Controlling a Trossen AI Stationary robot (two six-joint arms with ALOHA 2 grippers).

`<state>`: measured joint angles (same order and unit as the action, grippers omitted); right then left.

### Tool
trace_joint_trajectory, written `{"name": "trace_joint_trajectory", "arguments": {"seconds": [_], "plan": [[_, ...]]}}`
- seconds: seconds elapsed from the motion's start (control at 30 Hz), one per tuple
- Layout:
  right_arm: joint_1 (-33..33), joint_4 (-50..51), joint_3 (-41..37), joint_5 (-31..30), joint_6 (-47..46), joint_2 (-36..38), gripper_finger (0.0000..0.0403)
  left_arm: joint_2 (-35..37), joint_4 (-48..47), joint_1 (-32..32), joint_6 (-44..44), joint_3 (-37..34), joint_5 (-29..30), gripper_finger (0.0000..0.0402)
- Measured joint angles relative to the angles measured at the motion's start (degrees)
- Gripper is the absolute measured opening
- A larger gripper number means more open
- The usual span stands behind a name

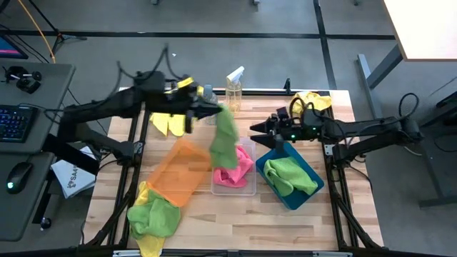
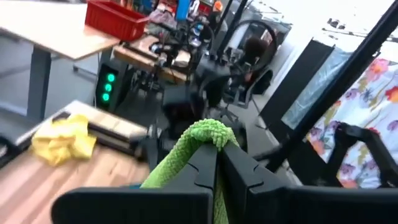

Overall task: Sort microfiber towel by color & place in baskets
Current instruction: Put the top green microfiber towel into the blue bin

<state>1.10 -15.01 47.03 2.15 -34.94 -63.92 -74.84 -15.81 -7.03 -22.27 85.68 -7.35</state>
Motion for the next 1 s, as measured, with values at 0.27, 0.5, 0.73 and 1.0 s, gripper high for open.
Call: {"name": "trace_joint_trajectory", "arguments": {"seconds": [0.27,0.5,0.73,1.0], "plan": [[-1.64,-1.6,4.64,-2.35,8.08,-6.69,0.03,-10.37,2.74,0.04,2.84,9.36,-0.01,0.0],[-2.34,10.36,12.37,-12.51,13.89,-10.51,0.0278,-12.55,2.46,0.52,4.44,12.21,-0.22,0.0],[-2.89,17.62,17.93,-15.26,19.4,-11.0,0.0029,-12.31,-2.14,0.03,1.34,12.29,-1.14,0.0017],[-5.49,45.39,20.96,-16.75,13.2,-2.0,0.0007,-5.6,-24.3,-2.72,4.21,12.27,1.73,0.007]]}}
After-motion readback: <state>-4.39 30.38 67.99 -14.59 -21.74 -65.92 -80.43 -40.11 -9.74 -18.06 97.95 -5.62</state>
